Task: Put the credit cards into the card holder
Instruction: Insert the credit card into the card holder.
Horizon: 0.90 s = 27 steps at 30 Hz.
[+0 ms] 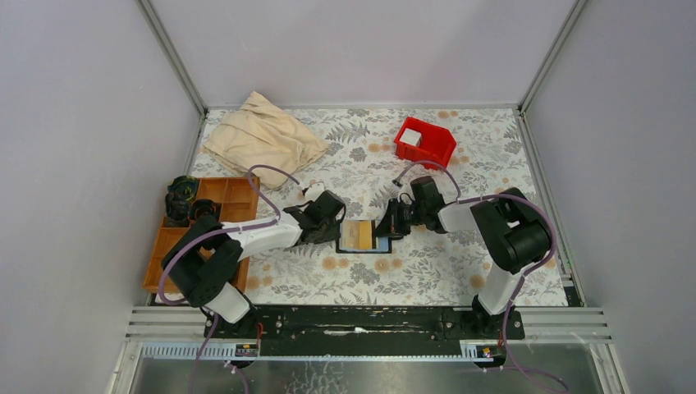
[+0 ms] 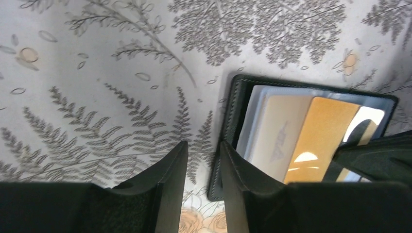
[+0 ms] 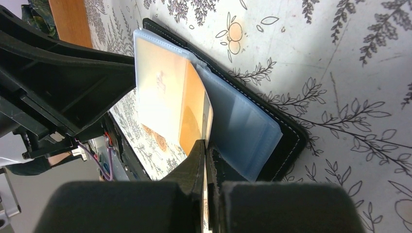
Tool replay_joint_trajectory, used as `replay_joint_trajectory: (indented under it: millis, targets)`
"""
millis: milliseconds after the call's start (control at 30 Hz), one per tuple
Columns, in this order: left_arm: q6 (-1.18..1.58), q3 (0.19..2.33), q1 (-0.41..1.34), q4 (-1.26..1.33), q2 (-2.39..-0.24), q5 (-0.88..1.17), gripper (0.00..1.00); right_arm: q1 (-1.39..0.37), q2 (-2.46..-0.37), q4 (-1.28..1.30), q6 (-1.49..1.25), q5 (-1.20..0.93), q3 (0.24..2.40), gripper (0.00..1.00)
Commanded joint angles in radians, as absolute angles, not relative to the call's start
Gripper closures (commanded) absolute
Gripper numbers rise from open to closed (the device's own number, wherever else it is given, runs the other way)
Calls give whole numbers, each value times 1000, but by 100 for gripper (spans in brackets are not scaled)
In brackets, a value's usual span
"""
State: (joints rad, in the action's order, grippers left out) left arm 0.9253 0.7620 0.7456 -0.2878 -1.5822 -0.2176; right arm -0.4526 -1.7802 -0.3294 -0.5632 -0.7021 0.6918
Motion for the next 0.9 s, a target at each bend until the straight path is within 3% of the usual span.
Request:
replay_joint_trajectory:
  millis: [0,867]
  targets:
    - [945,659,764,-361,-1734,-128,62,-486,-1793,-278,-549,-657,660,100]
    - [999,609,775,-428,-1613,-175,61,-502,-1823,-274,-546,-652,707,100]
